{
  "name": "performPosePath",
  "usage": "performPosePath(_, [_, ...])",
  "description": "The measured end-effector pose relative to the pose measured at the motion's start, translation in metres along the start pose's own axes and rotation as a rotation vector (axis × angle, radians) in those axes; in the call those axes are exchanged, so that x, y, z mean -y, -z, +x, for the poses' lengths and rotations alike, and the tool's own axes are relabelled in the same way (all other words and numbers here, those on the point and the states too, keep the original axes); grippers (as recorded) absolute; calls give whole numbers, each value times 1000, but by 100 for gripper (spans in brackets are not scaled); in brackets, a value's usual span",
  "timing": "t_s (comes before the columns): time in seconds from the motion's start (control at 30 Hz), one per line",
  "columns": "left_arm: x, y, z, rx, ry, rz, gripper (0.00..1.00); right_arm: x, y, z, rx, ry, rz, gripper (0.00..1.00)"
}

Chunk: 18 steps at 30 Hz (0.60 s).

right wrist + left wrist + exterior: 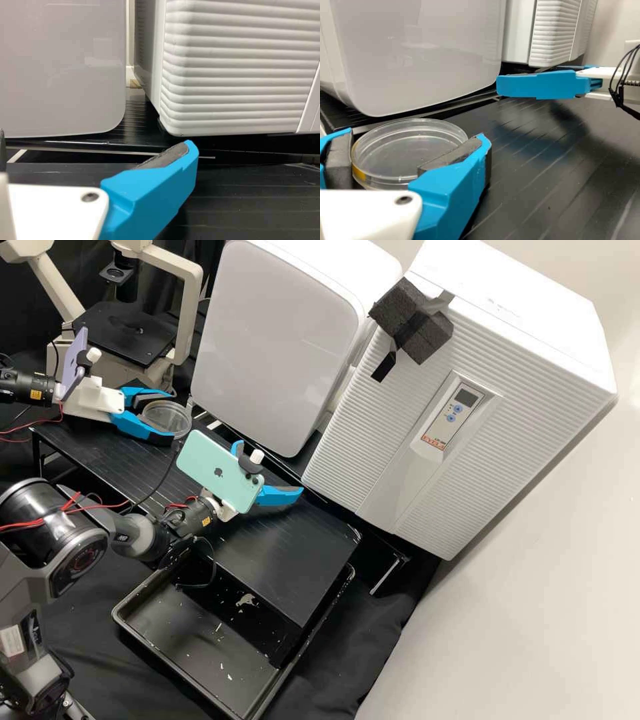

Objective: Place the petri dish on the microscope

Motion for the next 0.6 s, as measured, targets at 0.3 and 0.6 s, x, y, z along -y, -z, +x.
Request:
performPosePath(0.3, [-20,26,-25,-92,-57,-51,0,0,0,0,0,0,0,100])
performPosePath(0.6, [-35,64,-56,-226,-135,-77,0,0,0,0,0,0,0,100])
